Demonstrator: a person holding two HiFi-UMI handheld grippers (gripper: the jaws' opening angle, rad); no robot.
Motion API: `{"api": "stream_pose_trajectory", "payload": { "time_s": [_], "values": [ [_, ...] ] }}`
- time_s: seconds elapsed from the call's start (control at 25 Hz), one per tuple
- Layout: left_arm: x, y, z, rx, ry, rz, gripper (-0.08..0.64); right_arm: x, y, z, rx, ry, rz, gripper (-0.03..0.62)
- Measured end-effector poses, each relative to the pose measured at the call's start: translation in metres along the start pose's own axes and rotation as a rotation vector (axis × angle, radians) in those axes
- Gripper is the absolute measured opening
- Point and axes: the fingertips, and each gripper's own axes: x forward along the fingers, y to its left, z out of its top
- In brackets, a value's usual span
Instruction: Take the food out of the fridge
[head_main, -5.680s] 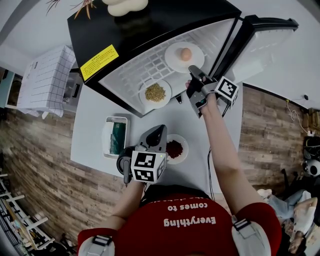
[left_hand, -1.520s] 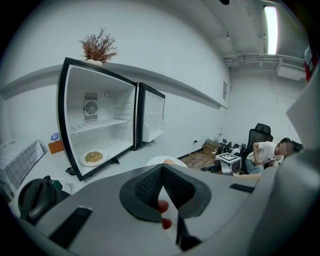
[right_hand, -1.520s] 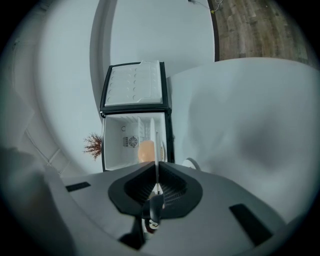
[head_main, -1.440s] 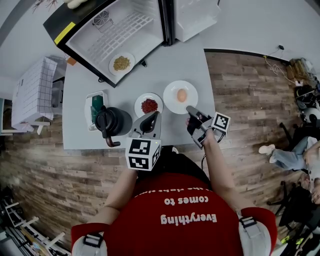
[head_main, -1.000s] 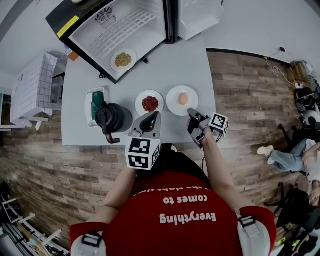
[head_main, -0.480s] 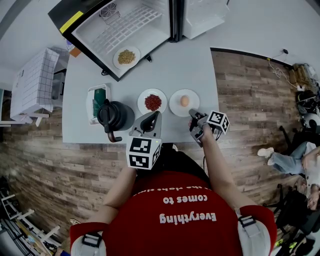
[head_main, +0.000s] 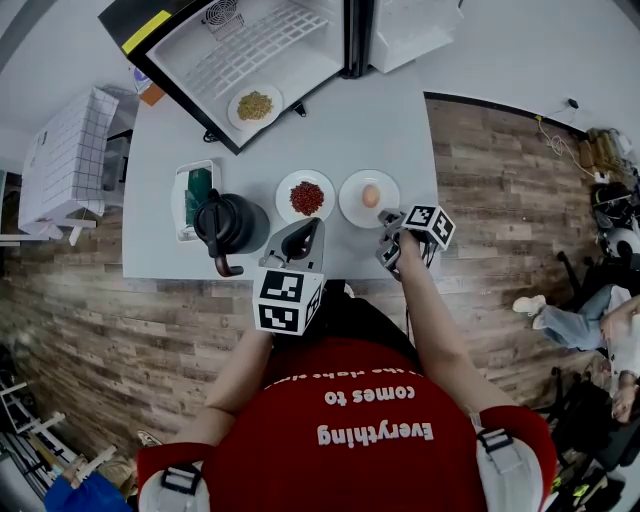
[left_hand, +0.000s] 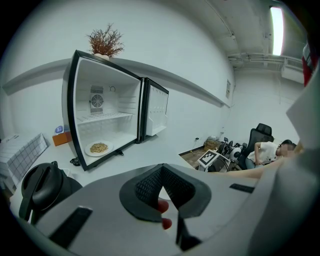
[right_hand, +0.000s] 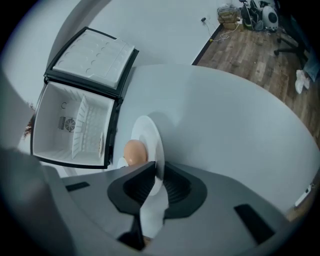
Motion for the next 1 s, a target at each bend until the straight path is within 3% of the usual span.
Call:
{"api": "stream_pose_trajectory", "payload": {
  "time_s": [0.28, 0.4, 0.56, 0.8, 0.92, 1.0],
  "values": [
    [-0.002, 0.001, -0.003, 0.003, 0.001, 0.003, 0.003, 0.006, -0.005, -0.005, -0.126, 0.014, -0.147, 0.094],
    [-0.003, 0.002, -0.003, 0.004, 0.001, 0.004, 0.002, 0.007, -0.001, -0.006, -0.166, 0.014, -0.165, 0.112],
    [-0.003, 0.004, -0.003, -0.002, 0.0, 0.004, 0.002, 0.007, 0.006, -0.009, -0.233, 0.049, -0.176, 0.193],
    [-0.005, 0.007, -0.001, 0.001, -0.02, 0.006, 0.003, -0.009, -0.001, -0.009, -0.459, 0.051, -0.301, 0.21],
    [-0.006, 0.009, 0.001, -0.008, -0.035, 0.015, 0.002, -0.024, -0.003, -0.003, -0.584, 0.003, -0.384, 0.209],
    [-0.008, 0.01, -0.001, -0.026, -0.038, 0.018, 0.002, -0.033, 0.002, -0.002, -0.627, -0.033, -0.396, 0.206]
  ]
}}
